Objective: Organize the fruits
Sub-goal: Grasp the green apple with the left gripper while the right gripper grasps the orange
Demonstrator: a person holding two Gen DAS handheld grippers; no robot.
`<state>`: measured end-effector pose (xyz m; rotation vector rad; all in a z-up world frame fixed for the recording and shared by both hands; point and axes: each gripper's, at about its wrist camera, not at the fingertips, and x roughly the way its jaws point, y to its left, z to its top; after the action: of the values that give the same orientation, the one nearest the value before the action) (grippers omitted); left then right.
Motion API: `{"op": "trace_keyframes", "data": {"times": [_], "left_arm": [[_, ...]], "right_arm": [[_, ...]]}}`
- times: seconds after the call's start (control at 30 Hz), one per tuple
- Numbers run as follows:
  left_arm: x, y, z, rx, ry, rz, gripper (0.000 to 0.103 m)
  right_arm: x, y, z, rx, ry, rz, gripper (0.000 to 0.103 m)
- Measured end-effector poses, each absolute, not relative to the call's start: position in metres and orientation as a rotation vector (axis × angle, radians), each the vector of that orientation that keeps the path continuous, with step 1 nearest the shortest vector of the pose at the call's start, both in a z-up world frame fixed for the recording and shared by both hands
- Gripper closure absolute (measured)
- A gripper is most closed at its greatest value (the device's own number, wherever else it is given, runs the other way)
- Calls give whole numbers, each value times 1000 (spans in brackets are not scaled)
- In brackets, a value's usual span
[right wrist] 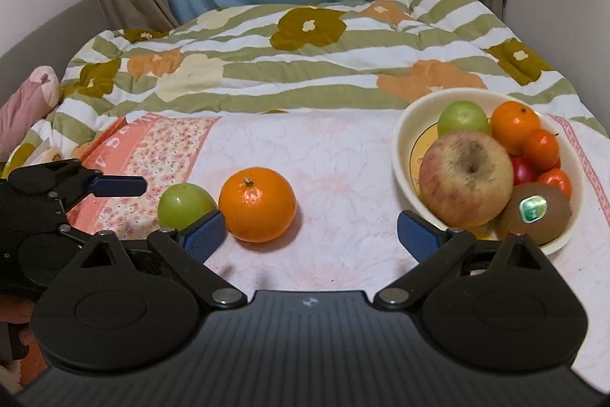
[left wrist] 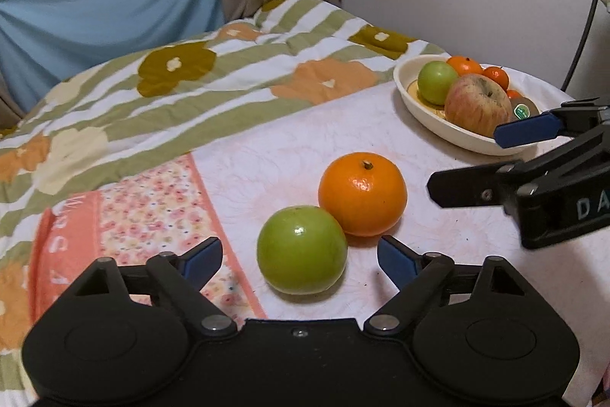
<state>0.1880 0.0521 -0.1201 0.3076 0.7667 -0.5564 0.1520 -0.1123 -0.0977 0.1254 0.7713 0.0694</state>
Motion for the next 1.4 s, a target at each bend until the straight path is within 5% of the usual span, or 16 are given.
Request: {"op": "trace_keyframes", "data": {"times": [0.27,0.33,0.93,1.4], "left_arm": [[198,47,-133,309,787,-588,31],[199,48,-134,313,790,-580,43],[188,76,-126,293,794,-509,43],[182,87,-120,264,798,-469,43]], "right_arm": [[159,-105,-104,131,779,62,0],[162,-103,-106,127,780,65,0],[192,-80,-120,114,792,130,0],[210,-68,-137,91,834,148,17]]}}
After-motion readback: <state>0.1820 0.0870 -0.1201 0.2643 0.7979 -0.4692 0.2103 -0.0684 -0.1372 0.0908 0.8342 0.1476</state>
